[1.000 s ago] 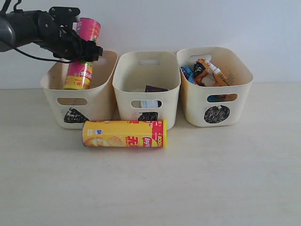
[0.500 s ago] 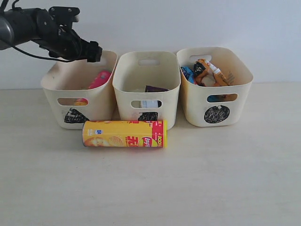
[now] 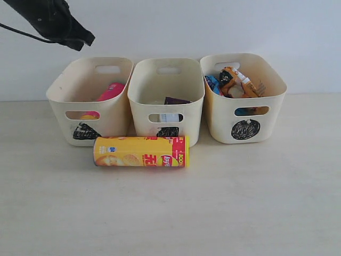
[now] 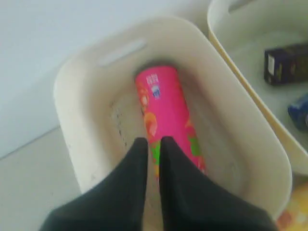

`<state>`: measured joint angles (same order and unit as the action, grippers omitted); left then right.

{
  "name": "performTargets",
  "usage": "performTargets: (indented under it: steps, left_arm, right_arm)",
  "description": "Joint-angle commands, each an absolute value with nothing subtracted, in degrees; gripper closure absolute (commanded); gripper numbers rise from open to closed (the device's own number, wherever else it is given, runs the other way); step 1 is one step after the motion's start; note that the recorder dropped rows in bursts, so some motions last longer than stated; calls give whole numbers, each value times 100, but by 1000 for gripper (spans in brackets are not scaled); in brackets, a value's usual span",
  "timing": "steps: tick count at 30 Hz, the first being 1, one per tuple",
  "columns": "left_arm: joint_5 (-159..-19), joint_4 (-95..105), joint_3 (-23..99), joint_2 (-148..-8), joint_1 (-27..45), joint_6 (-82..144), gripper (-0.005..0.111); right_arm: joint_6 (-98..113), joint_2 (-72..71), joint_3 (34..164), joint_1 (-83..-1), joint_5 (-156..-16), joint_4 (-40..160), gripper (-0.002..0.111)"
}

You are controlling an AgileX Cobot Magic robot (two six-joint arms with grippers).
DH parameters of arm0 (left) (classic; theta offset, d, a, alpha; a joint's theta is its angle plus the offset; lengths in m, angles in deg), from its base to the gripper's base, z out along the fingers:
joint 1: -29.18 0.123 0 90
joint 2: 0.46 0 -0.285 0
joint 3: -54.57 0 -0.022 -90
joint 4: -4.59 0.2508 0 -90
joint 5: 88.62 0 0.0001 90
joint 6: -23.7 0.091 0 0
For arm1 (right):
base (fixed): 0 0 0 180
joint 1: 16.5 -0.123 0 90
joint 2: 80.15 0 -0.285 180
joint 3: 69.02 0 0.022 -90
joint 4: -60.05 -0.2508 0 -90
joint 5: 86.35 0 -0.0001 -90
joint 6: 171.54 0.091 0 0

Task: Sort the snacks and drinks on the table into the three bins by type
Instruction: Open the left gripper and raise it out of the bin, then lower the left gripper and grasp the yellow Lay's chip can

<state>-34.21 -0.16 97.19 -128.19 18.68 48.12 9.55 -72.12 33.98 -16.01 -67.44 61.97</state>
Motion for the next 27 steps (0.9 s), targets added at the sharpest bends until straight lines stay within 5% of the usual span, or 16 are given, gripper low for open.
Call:
performTargets:
  steps: [1, 16, 27]
  left_arm:
    - [-2573, -6, 9755, -12565, 1886, 5116, 103]
    - [-2138, -1561, 7453, -11400, 1649, 8209, 103]
    - [-3378, -2026, 5630, -10733, 1517, 9674, 103]
  right_arm:
    - [958, -7236, 3376, -1585, -6786, 6189, 108]
    - [958, -7236, 3376, -1585, -6786, 6189, 108]
    - [958, -7236, 3376, -1585, -6753, 6189, 108]
